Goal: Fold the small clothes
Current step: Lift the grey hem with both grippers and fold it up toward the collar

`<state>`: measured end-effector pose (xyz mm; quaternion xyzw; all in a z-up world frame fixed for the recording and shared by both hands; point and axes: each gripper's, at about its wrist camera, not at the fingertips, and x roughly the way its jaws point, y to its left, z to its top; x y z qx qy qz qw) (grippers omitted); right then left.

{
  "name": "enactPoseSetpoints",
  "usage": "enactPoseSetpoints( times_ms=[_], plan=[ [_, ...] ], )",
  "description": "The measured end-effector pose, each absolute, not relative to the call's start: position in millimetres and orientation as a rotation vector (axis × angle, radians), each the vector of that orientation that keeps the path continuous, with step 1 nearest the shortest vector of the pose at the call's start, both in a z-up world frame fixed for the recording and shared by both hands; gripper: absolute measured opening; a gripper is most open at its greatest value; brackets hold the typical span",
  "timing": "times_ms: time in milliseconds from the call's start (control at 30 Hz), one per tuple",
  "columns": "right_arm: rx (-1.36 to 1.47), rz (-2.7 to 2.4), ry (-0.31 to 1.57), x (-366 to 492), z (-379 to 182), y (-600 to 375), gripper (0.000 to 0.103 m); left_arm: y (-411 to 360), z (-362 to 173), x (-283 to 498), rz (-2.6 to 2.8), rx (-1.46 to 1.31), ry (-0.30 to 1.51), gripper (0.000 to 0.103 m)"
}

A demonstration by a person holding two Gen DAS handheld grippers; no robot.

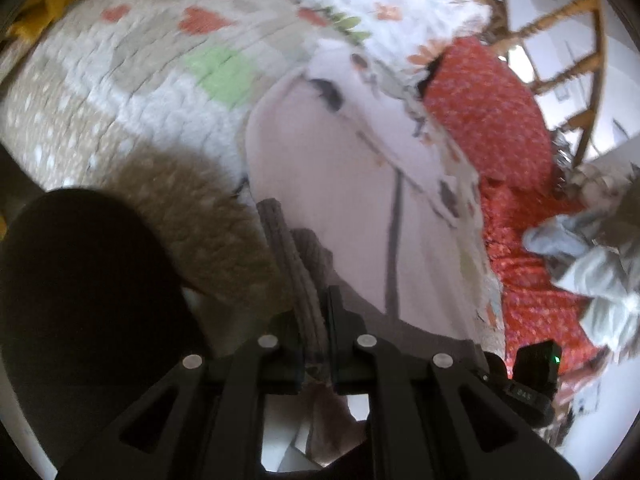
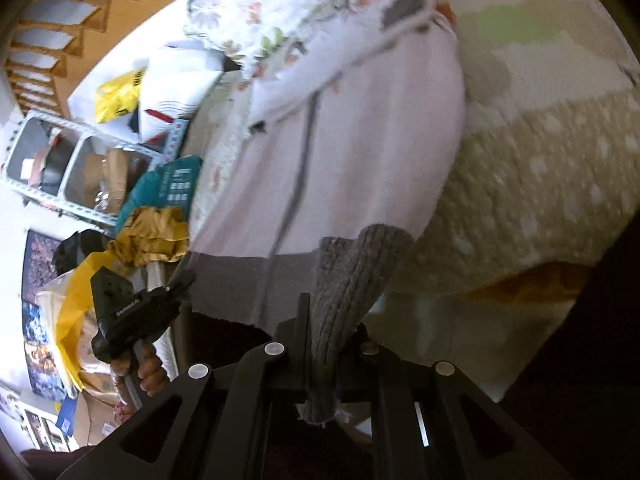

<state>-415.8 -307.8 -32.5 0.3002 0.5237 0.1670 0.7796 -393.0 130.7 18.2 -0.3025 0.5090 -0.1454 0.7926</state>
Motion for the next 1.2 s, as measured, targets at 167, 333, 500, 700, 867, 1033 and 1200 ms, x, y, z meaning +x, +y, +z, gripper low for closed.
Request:
enactPoseSetpoints(
  times_ms=[167,333,500,700,867,1033,1200],
  plan=[
    [0.633,0.361,1.093,-400,-8,-320,0.008,131,26,-371,-0.301,-0.663,1.072,0.008],
    [0.594,0.356,1.029,-361,38,-321,0.008,117,53,-312,-0.303,-0.642,1.004,0.008],
    [0.537,0.341,0.947,-297,82,-314,0.008,96,74,-221,-0.285,-0.608,0.95,0.008],
    [0.528,0.224,0.942,-200,68,-325,0.008,66,53,-118,-0.225,-0.571,0.98,0.008],
    [0.569,0.142,0.976,-143,35,-350,0.008,54,24,-69,-0.202,-0.537,1.041,0.008],
    [0.609,0.126,0.993,-107,14,-363,0.008,52,11,-38,-0.202,-0.514,1.06,0.008],
    [0.689,0.106,1.013,-76,-2,-371,0.012,59,3,-17,-0.198,-0.567,1.079,0.015]
  ],
)
